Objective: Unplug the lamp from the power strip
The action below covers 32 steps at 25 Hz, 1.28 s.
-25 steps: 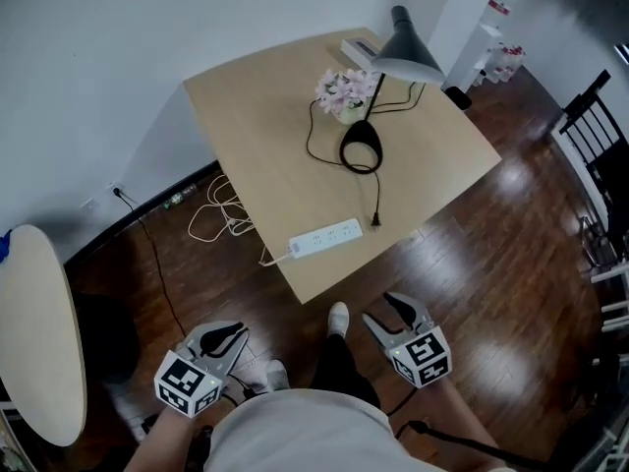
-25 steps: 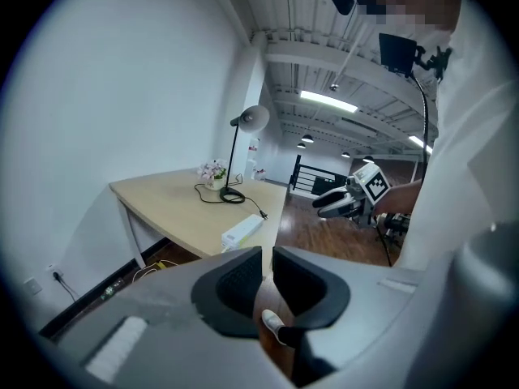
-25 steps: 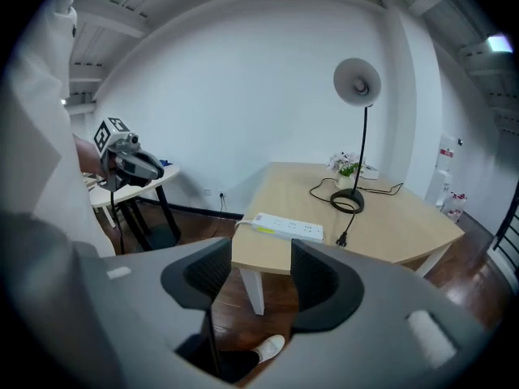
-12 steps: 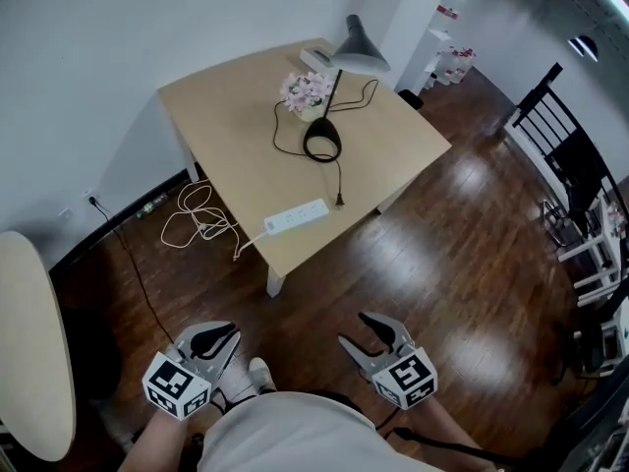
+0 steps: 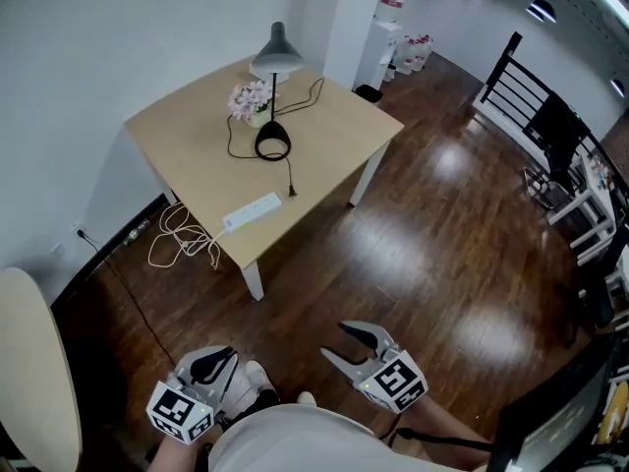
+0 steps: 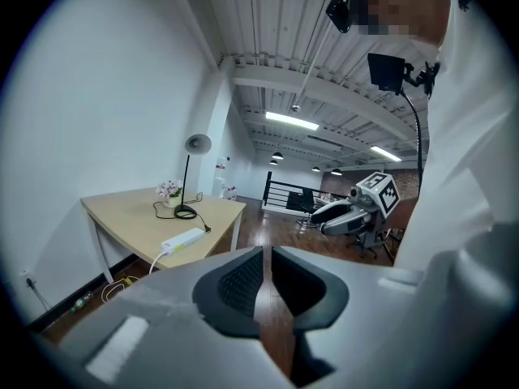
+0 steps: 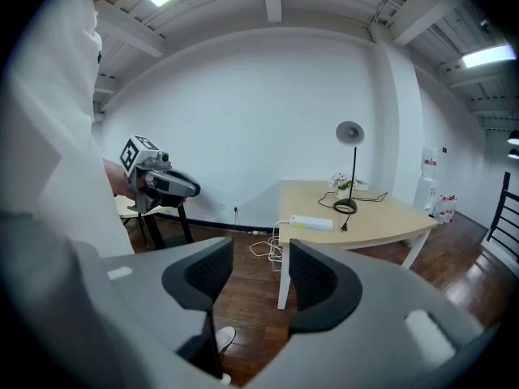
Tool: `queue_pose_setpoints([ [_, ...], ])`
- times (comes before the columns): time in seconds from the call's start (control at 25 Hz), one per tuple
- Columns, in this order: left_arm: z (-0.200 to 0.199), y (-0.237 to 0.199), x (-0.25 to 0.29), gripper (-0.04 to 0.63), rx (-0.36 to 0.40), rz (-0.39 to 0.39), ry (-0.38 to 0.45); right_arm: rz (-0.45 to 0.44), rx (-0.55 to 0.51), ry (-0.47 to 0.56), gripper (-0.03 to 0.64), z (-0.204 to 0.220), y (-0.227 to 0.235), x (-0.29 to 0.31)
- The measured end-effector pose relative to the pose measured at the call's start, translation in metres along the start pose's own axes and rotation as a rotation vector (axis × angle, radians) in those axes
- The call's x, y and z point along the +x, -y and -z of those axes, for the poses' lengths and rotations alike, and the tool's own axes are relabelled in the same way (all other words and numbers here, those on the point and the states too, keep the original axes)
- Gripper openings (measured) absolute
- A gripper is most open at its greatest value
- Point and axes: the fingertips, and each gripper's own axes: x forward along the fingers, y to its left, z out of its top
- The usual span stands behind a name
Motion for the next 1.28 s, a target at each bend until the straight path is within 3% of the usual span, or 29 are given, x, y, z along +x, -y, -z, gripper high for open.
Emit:
queue_pose_setpoints([
  [0.16,0.010,0.029,-0.009,0.023,0.004,-0.006,-0.012,-0.027,0.050,0.038,0.224,0.011,-0.010,-0.013],
  [0.52,0.017,0.094,-0.012,0.038,0.045,0.018,-0.036,-0.054,0.031,0.078,0.224,0.020,-0.032,-0.066],
  [1.28,0.022,0.128,-0.005,0.036,0.061,-0.004,-0.037,-0.083,-0.012,0.090,0.214,0.029,-0.041,-0.093],
])
